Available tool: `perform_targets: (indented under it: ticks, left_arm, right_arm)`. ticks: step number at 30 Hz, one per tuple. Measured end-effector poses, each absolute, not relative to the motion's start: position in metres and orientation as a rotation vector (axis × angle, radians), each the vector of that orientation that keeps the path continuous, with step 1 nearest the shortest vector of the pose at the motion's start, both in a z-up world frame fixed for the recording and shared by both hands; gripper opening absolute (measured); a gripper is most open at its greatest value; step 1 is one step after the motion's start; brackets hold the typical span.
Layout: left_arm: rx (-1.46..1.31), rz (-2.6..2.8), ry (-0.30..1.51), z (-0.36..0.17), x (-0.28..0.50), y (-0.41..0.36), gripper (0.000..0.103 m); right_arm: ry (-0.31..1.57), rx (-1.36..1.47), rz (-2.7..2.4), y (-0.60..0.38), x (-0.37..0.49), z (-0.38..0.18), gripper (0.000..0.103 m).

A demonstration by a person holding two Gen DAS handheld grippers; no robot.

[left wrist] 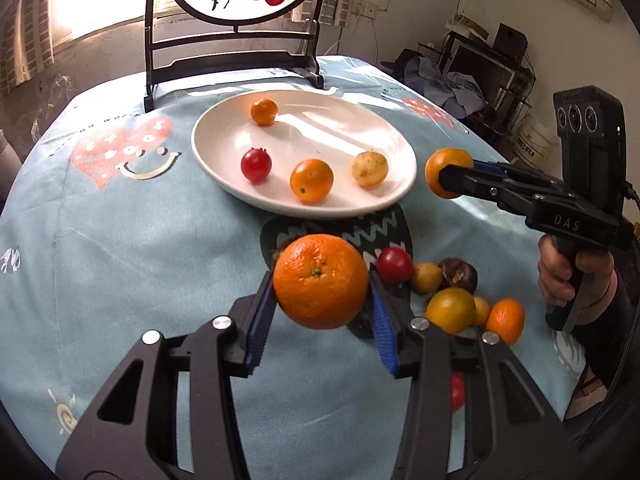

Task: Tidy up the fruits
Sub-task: 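Lower both held fruits onto the plate and open both tools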

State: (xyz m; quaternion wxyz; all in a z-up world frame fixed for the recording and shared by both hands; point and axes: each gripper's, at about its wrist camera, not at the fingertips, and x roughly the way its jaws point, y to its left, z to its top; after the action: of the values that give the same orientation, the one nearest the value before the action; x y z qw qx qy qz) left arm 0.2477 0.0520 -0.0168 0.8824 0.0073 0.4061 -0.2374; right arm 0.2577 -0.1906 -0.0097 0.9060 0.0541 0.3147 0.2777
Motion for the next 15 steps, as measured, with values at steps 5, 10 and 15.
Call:
perform_targets:
  ticks: [5,10,15]
  left_arm:
    - [-0.020,-0.406,0.822,0.000,0.300,0.039,0.046]
    - [-0.023,-0.359,0.862,-0.004,0.363,0.017,0.046]
    - [-0.004,-0.339,0.927,-0.021,0.401,-0.002,0.046]
  right_arm:
    - [0.598,0.152,0.438,-0.206,0.294,-0.011,0.040]
    - [0.665,0.210,0.401,-0.212,0.341,-0.023,0.040]
    - [0.733,0.200,0.410,-0.208,0.373,-0.039,0.040]
